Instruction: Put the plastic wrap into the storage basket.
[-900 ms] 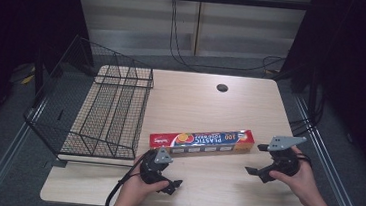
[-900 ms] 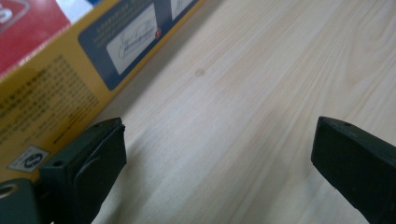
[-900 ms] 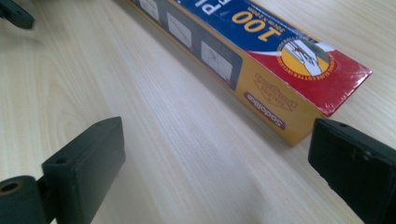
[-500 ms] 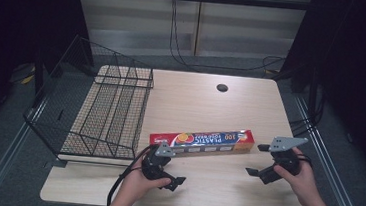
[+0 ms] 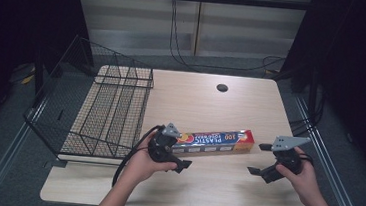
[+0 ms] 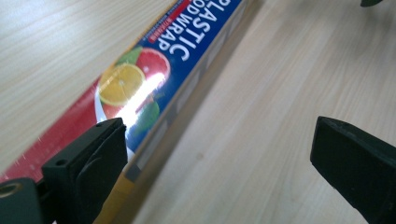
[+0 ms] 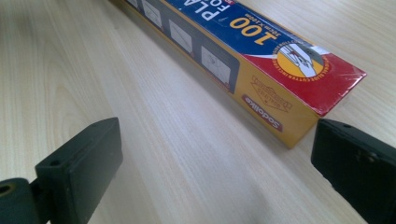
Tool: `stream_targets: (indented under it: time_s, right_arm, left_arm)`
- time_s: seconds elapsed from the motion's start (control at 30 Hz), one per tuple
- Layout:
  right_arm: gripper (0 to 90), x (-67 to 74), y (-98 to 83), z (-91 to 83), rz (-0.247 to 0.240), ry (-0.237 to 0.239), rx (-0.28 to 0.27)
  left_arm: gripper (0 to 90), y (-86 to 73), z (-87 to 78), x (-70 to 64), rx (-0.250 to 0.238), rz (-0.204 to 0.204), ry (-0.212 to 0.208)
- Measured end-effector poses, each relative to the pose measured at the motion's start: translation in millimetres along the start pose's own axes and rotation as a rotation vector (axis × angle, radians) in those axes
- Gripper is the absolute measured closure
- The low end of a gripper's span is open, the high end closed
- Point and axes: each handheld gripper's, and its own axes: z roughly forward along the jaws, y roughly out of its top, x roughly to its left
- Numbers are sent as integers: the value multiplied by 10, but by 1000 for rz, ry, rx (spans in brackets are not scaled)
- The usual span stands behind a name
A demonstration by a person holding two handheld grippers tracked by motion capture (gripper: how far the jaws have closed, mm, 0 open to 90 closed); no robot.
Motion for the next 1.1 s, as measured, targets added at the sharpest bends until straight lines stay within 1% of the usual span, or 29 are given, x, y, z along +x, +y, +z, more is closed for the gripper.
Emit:
stream_targets:
  time_s: [0.03,0.07,0.1,0.13,0.23,0.27,0.3,0.37,0.4,0.43,0.5,0.53,0.57,0.63,0.67,0.7,0.73,0.77,0.8,0.9,0.97,1.0,1.03,1.07,1.1]
  right_arm:
    - [22,-7,-7,-1,1,0,0]
    - [22,-7,-7,-1,1,0,0]
    - [22,-12,-19,-2,4,0,4]
    - [22,-11,-20,0,5,-2,3]
    - [22,-9,-16,-2,1,1,3]
    - [22,-6,-12,-2,2,6,1]
    - [22,-5,-6,1,-5,7,-2]
    - [22,3,-2,5,-7,10,0]
    - [22,3,-2,5,-7,10,0]
    - [22,2,0,5,-10,10,1]
    - [23,-2,-1,2,-6,13,3]
    - [22,-2,-2,2,-7,12,3]
    - [22,-2,-2,2,-7,12,3]
    - [22,4,-1,5,-5,12,0]
    - [22,4,-1,5,-5,12,0]
    - [22,4,0,7,-9,15,2]
    - [23,3,0,6,-10,14,1]
    - [22,1,0,6,-11,14,1]
    - [22,1,0,6,-11,14,1]
    - [22,-5,-2,2,-6,14,0]
    - [22,-6,-2,2,-6,13,0]
    - [22,-8,-2,2,-10,9,-1]
    - [22,-6,0,2,-8,8,-1]
    - [22,-7,-1,2,-7,8,-2]
    - [22,-7,-1,2,-8,8,-1]
  left_arm:
    - [42,78,15,30,10,4,6]
    - [44,78,15,30,10,4,6]
    - [44,138,40,67,-5,-8,3]
    - [45,167,51,86,-7,-13,-3]
    - [46,213,89,111,-5,-10,-4]
    - [50,234,108,122,1,-12,8]
    - [48,270,153,149,-7,-10,5]
    - [49,284,174,161,-7,-11,10]
    - [49,300,203,177,-4,-13,4]
    - [44,318,228,198,17,-7,2]
    - [41,351,285,225,33,-5,1]
    - [43,385,334,229,26,-19,-3]
    - [41,385,334,229,26,-19,-3]
    - [40,421,369,249,35,-10,-15]
    - [40,436,391,252,32,-8,-14]
    - [39,446,408,261,33,5,-12]
    - [37,464,449,270,38,-4,-26]
    - [31,473,472,269,37,-14,-26]
    - [30,473,472,269,37,-14,-26]
    - [31,532,550,256,57,3,-43]
    - [30,548,570,255,57,-1,-42]
    - [32,561,587,256,59,-8,-50]
    - [37,587,619,267,78,5,-47]
    - [37,587,619,267,78,5,-47]
    - [38,606,657,272,80,8,-51]
